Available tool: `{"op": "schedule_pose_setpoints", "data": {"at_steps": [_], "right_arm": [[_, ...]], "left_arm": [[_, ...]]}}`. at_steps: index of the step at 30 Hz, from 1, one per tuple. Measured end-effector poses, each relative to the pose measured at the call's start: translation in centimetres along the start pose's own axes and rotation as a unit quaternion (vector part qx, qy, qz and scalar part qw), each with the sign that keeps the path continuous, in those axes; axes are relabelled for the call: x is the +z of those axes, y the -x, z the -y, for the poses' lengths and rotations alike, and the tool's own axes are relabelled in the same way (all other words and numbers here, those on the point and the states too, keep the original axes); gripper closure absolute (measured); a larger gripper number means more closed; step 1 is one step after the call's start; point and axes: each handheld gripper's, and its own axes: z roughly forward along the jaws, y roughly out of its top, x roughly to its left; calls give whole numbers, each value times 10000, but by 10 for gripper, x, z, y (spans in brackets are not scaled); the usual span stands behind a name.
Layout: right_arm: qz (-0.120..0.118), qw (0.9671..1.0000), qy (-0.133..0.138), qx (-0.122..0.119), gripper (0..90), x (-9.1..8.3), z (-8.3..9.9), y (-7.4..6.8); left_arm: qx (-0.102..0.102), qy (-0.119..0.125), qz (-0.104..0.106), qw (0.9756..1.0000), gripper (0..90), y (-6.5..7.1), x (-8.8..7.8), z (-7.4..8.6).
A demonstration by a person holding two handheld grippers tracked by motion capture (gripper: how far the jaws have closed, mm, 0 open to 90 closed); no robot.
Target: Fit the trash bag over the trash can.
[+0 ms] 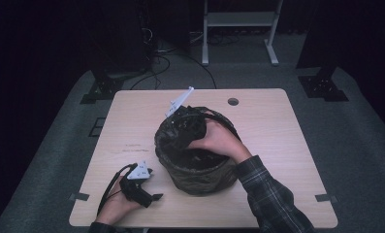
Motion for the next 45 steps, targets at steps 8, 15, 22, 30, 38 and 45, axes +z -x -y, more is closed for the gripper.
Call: {"op": "schedule_pose_setpoints", "data": {"at_steps": [8, 15, 22, 30, 38, 45], "right_arm": [[-67, 9992, -378, 68, 17, 20, 3, 4], [-25, 9987, -491, 114, 4, 22, 4, 6], [91, 9997, -211, 115, 4, 1, 5, 6], [103, 9995, 204, 205, 4, -31, 15, 7], [237, 9979, 544, 252, 4, -66, 34, 1], [432, 9957, 779, 265, 3, -93, 56, -4]], "left_arm": [[1, 0, -2, 10000, 0, 0, 0, 0], [1, 0, 0, 10000, 0, 0, 0, 0], [2, 0, 0, 10000, 0, 0, 0, 0], [12, 10, 20, 10000, 0, -1, 0, 0], [11, 11, 20, 10000, 0, -1, 0, 0], [11, 11, 21, 10000, 0, -1, 0, 0]]}}
